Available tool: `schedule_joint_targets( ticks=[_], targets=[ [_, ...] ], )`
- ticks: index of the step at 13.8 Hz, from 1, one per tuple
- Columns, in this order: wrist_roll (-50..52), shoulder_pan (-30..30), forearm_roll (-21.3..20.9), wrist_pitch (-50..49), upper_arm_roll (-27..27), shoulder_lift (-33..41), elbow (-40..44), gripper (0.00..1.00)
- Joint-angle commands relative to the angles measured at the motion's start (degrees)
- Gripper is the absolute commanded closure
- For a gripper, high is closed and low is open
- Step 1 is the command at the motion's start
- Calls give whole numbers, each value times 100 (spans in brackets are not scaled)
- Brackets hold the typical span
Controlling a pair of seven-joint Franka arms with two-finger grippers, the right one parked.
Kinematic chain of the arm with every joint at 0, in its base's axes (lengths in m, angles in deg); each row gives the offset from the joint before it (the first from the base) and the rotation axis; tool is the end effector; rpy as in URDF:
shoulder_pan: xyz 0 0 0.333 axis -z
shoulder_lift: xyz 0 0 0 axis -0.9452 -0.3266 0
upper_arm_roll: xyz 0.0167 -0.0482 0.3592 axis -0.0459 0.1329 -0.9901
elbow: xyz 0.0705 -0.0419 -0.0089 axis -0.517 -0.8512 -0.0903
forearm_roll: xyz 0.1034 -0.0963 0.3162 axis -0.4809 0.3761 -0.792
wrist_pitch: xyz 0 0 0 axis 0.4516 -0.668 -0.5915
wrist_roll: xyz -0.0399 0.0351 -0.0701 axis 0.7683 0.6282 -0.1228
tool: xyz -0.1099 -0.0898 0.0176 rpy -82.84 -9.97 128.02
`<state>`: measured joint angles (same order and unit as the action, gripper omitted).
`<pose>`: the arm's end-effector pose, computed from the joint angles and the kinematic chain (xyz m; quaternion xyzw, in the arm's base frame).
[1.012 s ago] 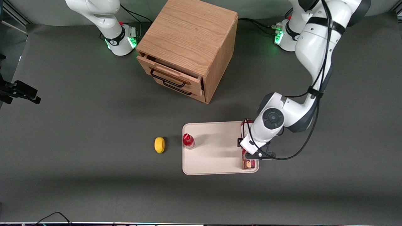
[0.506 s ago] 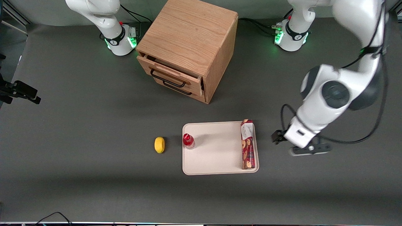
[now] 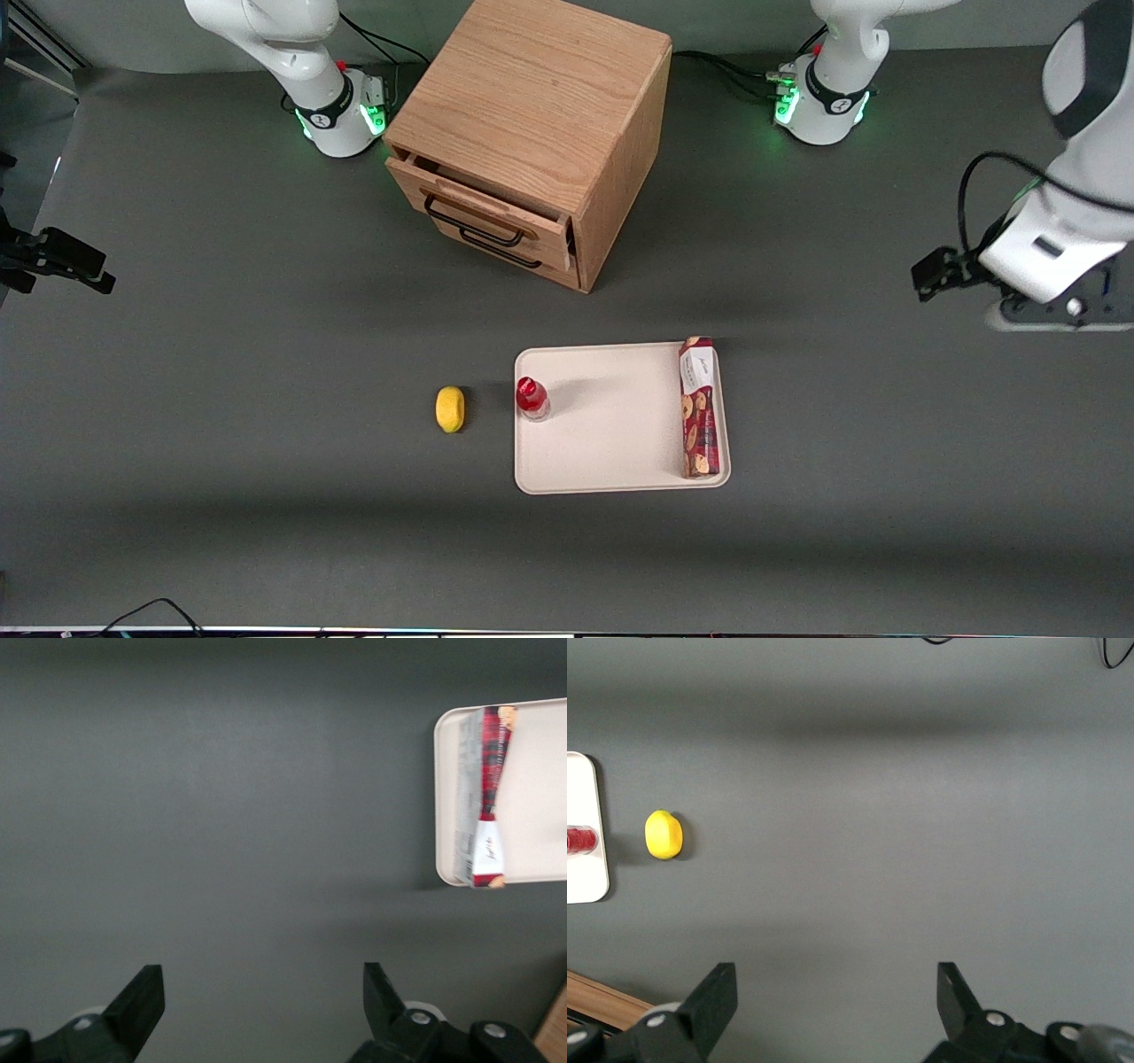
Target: Place red cookie box on tray
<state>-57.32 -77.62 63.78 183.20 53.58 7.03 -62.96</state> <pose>0.5171 -0.0538 0.6040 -0.9996 0.0097 -0.0046 0.0266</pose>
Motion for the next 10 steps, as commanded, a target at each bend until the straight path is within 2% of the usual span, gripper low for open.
schedule_joint_targets(
  ticks=[1,4,10],
  targets=[
    [-253,-114,265,-43,-98,421,-235,0],
    [-490,-132,563,-104,-343,536,-243,0],
    [-491,-123,573,-122,-414,580,-243,0]
  ],
)
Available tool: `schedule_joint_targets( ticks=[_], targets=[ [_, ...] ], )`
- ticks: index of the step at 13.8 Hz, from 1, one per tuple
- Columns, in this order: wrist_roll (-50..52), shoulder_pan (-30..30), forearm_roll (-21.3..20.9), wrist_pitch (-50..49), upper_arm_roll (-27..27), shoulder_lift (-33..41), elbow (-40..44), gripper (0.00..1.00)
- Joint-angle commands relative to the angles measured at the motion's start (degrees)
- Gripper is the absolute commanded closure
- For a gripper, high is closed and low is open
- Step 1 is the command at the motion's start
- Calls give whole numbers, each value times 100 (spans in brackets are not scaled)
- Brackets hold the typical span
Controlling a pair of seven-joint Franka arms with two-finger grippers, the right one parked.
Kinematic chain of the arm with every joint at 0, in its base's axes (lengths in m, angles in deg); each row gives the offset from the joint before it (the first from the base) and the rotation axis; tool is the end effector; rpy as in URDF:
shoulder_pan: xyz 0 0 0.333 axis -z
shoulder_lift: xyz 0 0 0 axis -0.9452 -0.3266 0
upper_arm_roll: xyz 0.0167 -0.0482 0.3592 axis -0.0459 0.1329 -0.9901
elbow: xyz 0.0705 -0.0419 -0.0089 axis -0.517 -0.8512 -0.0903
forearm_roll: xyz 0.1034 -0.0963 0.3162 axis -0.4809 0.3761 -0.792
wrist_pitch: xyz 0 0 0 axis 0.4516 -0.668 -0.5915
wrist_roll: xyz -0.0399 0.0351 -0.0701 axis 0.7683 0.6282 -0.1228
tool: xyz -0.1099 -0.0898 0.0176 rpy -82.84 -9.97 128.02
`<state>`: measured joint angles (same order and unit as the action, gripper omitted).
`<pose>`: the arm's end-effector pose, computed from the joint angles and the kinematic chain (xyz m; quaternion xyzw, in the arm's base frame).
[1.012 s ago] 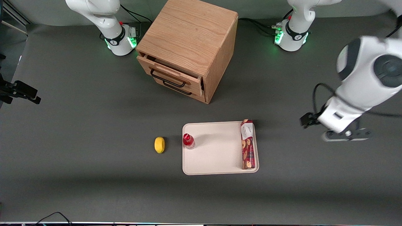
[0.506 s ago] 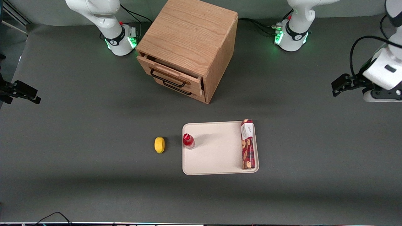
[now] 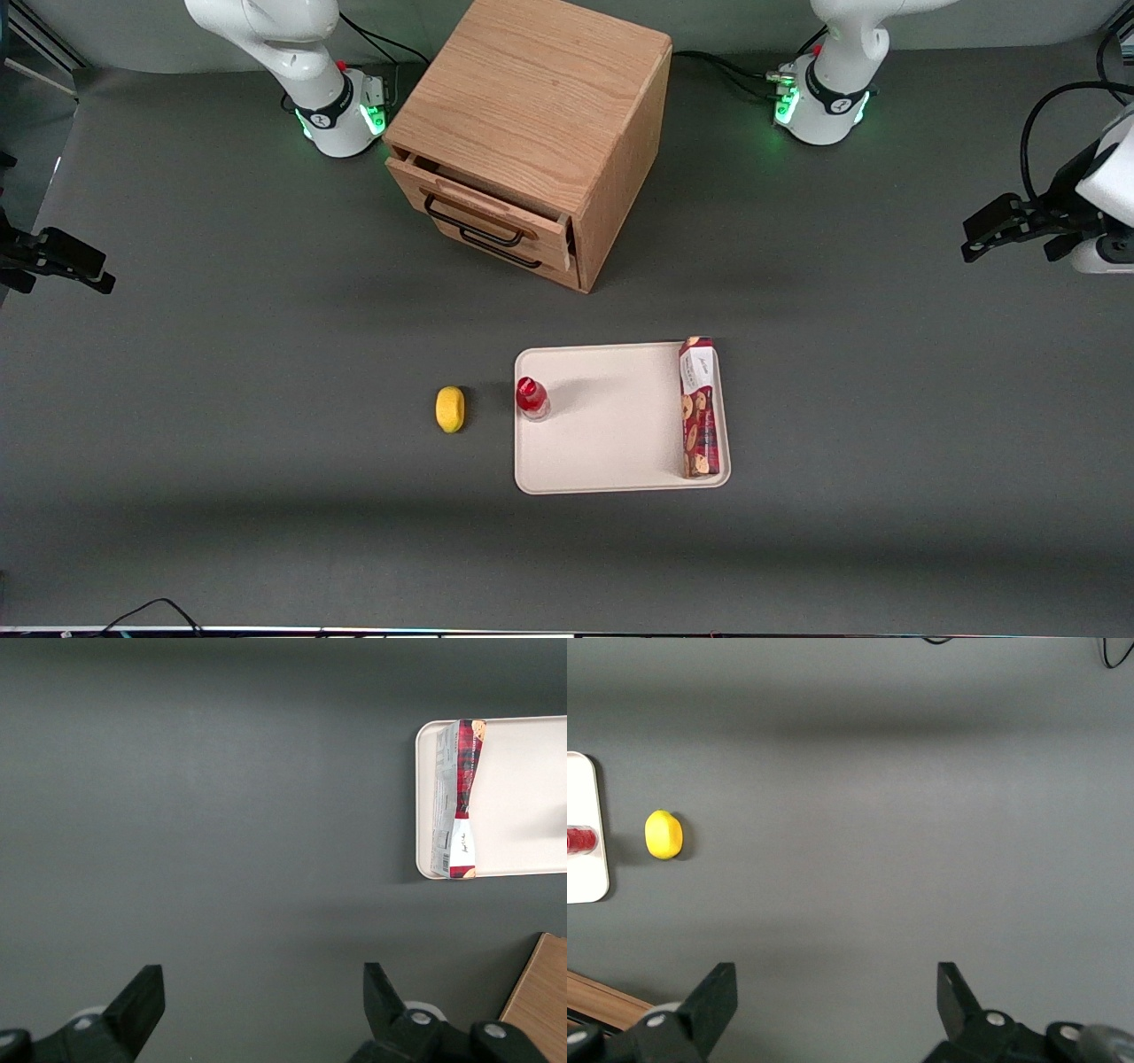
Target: Place red cookie box on tray
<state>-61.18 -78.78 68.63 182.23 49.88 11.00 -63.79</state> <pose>0.4963 -0.0241 0.6306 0.9998 0.0024 0.0195 0.0094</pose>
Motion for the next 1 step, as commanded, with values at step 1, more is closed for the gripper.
schedule_joint_targets(
  ticks=[1],
  targets=[
    [-114,-7,89,-25,-44,175,-161,0]
  ],
)
